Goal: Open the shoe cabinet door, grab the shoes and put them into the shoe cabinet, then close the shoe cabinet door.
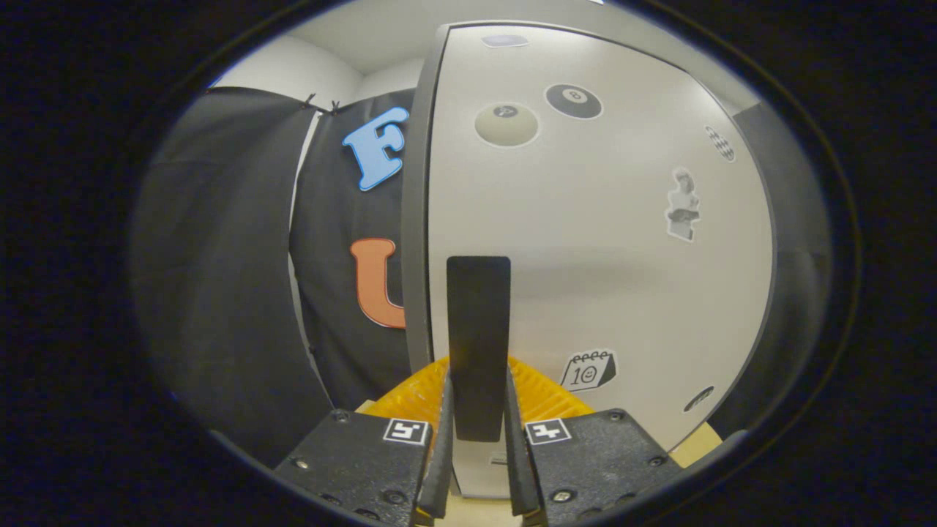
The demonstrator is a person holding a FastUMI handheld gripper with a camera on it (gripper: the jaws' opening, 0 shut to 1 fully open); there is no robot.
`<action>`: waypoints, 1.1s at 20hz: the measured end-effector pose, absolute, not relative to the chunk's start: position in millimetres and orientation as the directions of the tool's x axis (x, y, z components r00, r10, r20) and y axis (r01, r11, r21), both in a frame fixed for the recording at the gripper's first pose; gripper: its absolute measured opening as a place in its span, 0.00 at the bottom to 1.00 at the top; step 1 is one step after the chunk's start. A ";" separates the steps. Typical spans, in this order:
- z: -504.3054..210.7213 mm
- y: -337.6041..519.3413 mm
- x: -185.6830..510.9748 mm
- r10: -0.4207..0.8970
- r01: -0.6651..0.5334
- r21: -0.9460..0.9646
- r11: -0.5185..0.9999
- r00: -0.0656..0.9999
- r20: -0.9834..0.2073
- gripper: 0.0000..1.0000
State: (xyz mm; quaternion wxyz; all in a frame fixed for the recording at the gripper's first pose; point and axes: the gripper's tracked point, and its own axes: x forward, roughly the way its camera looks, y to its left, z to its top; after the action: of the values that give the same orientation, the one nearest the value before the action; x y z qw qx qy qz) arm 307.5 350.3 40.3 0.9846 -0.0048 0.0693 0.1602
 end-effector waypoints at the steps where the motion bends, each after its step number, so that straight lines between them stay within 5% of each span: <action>1: 38.3 350.4 306.7 0.336 -0.334 0.039 0.942 0.931 -0.141 0.34; 22: 42.2 309.7 226.2 0.488 -0.482 0.078 0.873 0.857 -0.165 0.29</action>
State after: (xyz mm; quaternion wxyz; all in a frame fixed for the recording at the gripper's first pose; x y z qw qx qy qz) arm 226.2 309.7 42.2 0.9635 0.0167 0.0902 0.2516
